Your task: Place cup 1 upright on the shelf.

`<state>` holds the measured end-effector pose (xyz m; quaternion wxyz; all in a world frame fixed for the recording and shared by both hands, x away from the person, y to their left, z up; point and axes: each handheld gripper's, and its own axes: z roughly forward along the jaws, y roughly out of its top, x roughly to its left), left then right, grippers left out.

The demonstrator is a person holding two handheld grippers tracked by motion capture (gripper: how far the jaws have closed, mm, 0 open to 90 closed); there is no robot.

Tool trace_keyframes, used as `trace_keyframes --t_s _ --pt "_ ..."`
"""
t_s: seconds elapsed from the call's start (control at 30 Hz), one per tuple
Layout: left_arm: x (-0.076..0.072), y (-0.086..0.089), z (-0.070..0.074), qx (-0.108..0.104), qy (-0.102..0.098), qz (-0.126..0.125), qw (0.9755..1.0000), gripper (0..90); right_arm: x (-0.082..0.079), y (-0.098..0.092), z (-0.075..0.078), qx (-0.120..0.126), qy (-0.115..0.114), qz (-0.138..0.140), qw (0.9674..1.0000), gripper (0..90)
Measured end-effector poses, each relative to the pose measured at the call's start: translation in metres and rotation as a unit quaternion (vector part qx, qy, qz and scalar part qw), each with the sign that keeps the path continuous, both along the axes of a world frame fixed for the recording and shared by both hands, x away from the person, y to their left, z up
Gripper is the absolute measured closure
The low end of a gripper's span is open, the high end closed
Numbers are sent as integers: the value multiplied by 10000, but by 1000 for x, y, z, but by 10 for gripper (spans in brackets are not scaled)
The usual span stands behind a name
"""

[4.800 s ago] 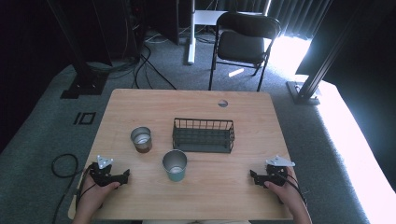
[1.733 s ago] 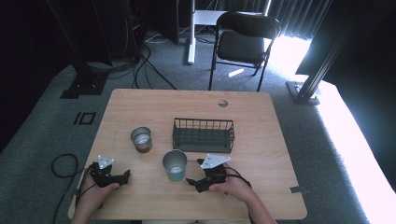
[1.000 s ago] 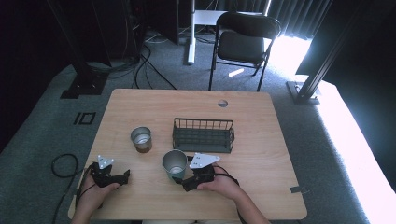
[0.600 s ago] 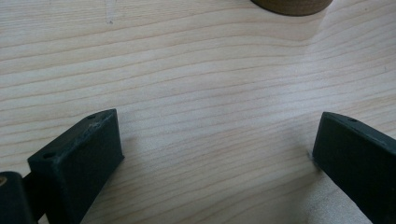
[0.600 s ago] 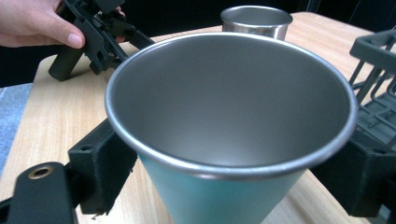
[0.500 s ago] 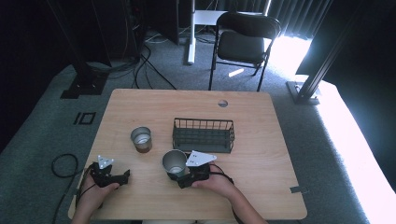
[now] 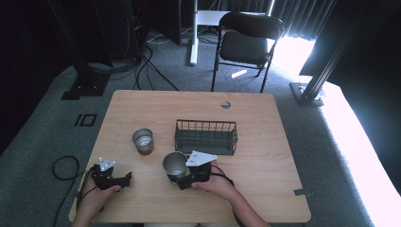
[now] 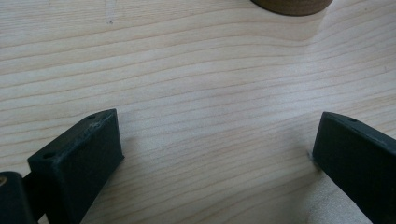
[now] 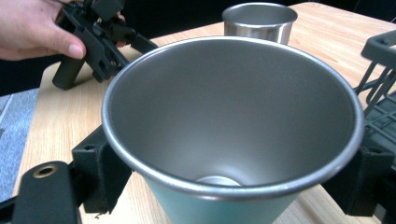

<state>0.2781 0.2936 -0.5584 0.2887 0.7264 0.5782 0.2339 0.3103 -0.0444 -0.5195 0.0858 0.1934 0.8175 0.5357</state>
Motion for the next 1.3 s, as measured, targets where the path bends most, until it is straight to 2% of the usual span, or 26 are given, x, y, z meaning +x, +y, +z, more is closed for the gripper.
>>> trace_keyframes --t_s 0.2,0.63,0.77,0.9,1.3 --pt "0 0 0 -1 0 1 10000 21 0 -1 12 105 -9 -118 9999 143" --pt "0 0 0 -1 0 1 10000 21 0 -3 36 279 -45 -83 9996 143" --pt "0 0 0 -10 -7 7 10000 21 1 -3 44 370 -46 -147 9992 143" --pt "0 0 0 3 3 -1 10000 21 1 -5 55 475 -71 -122 9988 143" --pt "0 0 0 3 1 -2 10000 21 10 -12 93 832 -290 -351 9955 143"
